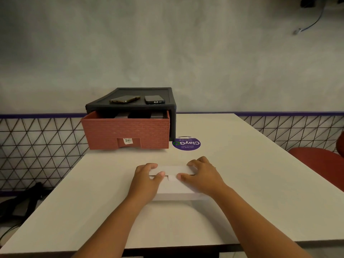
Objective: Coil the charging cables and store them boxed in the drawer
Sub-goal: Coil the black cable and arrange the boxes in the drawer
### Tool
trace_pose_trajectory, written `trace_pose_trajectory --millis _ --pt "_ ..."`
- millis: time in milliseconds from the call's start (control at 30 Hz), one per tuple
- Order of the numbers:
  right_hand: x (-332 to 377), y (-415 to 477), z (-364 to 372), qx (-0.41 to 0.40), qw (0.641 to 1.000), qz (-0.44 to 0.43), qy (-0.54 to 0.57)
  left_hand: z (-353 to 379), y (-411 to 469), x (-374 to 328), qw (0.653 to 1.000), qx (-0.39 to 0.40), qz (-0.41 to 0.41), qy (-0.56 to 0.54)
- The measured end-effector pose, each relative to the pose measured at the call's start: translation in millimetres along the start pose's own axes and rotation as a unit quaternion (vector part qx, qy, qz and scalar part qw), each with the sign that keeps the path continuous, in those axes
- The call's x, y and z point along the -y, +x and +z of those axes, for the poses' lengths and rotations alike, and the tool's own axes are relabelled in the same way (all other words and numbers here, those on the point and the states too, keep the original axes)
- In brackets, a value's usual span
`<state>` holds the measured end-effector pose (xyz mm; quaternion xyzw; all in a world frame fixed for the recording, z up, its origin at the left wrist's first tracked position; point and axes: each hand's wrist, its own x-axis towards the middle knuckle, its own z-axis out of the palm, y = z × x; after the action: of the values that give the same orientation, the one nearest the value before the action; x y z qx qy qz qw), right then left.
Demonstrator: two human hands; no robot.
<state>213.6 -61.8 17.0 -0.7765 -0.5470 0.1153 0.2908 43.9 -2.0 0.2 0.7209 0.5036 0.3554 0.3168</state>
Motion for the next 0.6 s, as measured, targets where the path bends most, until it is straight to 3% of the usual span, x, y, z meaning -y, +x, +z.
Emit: trace_pose_trajectory --millis 167,467,600 --pt "-3.8 -0.4 1.8 0.003 0.999 -0.024 0.021 -0.6 -2.9 0.4 1.0 -0.002 0.001 -0.003" --pt "-6.1 -24.0 6.1 -0.154 0.979 -0.122 0.051 5.4 -27.4 4.5 0.988 -0.112 0.11 -0.013" --pt "-8.3 -33.9 11.2 -0.164 0.974 -0.123 0.095 3.3 -36.2 3.7 0.984 -0.121 0.128 -0.021"
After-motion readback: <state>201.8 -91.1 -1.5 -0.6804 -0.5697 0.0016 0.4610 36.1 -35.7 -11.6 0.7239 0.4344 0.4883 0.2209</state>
